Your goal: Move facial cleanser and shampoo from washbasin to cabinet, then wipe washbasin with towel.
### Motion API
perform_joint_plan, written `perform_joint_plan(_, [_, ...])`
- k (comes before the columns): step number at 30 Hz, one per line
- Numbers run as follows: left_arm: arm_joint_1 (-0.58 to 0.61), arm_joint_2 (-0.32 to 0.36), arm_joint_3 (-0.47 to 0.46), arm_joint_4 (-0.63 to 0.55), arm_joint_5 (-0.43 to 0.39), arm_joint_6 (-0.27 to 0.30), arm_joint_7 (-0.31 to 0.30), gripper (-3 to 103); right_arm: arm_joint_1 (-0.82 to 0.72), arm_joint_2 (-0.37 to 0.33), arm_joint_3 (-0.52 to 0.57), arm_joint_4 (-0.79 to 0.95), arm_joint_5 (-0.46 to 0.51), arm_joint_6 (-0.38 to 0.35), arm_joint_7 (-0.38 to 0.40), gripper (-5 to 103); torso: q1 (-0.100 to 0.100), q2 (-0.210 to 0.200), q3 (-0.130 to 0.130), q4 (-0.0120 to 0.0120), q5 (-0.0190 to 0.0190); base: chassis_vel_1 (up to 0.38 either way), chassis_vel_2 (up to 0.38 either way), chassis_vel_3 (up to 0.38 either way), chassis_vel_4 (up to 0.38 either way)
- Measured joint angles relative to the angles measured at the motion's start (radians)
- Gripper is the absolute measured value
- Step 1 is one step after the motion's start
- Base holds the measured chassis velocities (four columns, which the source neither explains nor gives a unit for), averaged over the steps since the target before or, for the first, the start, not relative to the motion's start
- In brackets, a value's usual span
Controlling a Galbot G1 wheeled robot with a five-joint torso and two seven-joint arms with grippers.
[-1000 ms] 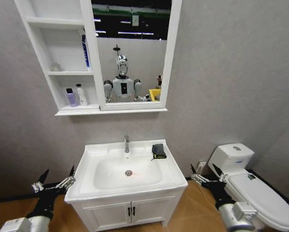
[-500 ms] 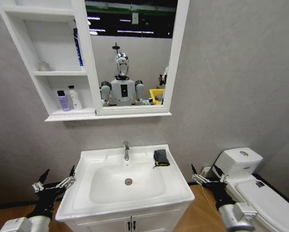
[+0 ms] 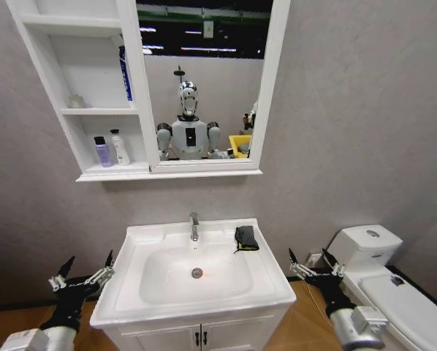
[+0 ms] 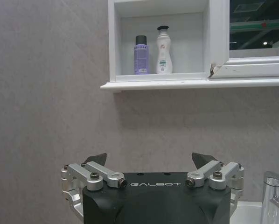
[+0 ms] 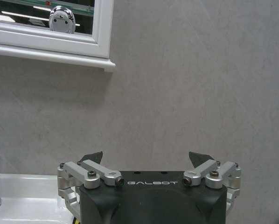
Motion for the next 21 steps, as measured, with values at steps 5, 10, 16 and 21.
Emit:
perform_joint_plan(5, [0.000, 0.000, 0.000, 0.000, 0.000, 0.000, 0.000, 100, 0.073, -0.024, -0.007, -0.063, 0.060, -0.047, 0.039, 100, 0.000, 0.000, 0.000, -0.0007, 0.0000, 0.000, 0.000, 0.000, 0.000])
perform_joint_plan(10, [0.000, 0.000, 0.000, 0.000, 0.000, 0.000, 0.000, 100, 0.265, -0.118, -0.004, -0.246, 0.171, -0.132, 0.190, 100, 0.000, 0.000, 0.000, -0.0009, 0.0000, 0.000, 0.000, 0.000, 0.000])
perform_joint_plan(16, [0.000, 0.000, 0.000, 0.000, 0.000, 0.000, 0.000, 100, 0.439, -0.215, -0.116, -0.412, 0.292, -0.180, 0.256, 100, 0.000, 0.000, 0.000, 0.0003, 0.0001, 0.000, 0.000, 0.000, 0.000])
perform_joint_plan(21, [0.000, 0.000, 0.000, 0.000, 0.000, 0.000, 0.000, 100, 0.592, -0.311, -0.261, -0.612, 0.328, -0.165, 0.244, 100, 0.000, 0.000, 0.000, -0.0003, 0.0001, 0.000, 0.000, 0.000, 0.000])
